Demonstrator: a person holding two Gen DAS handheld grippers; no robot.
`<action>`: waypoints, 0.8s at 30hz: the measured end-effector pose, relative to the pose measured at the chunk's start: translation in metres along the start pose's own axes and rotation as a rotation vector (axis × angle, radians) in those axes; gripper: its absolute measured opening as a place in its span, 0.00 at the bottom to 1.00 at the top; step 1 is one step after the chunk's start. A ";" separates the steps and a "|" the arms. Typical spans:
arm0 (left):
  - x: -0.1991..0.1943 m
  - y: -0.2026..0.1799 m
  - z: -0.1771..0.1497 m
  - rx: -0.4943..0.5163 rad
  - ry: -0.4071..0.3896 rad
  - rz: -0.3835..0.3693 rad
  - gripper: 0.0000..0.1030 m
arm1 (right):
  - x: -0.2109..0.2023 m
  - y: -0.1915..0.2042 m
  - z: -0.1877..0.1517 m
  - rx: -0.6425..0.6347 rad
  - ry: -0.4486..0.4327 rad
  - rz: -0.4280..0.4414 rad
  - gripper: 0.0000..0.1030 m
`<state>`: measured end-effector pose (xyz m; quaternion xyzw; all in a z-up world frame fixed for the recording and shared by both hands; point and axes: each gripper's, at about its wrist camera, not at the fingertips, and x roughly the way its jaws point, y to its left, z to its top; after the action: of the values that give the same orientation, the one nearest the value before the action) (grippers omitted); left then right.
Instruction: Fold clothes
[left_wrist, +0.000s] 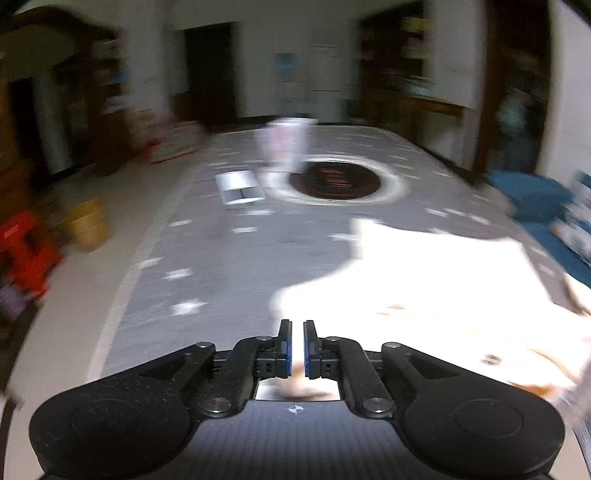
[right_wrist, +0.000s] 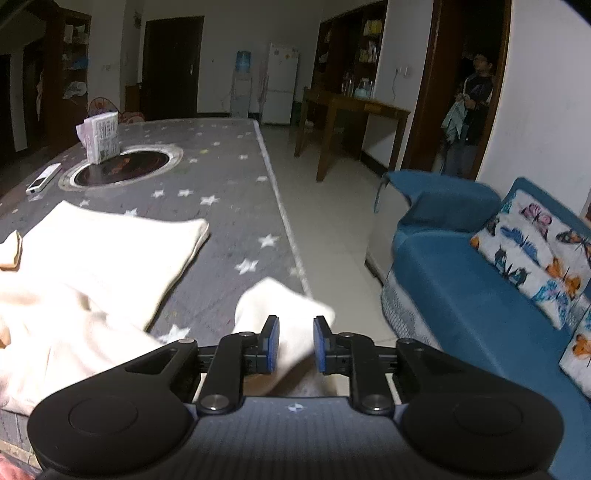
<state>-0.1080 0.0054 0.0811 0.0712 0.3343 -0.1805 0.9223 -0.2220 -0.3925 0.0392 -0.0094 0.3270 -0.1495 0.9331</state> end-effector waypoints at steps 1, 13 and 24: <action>0.001 -0.011 0.000 0.032 0.005 -0.066 0.20 | -0.001 0.002 0.003 -0.011 -0.002 0.018 0.20; 0.014 -0.092 -0.020 0.348 0.033 -0.310 0.47 | -0.025 0.088 0.010 -0.310 0.020 0.518 0.20; 0.021 -0.084 -0.031 0.351 0.069 -0.311 0.12 | -0.013 0.162 -0.005 -0.489 0.109 0.698 0.23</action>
<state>-0.1436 -0.0700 0.0429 0.1844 0.3359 -0.3732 0.8449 -0.1902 -0.2341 0.0245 -0.1114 0.3853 0.2568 0.8793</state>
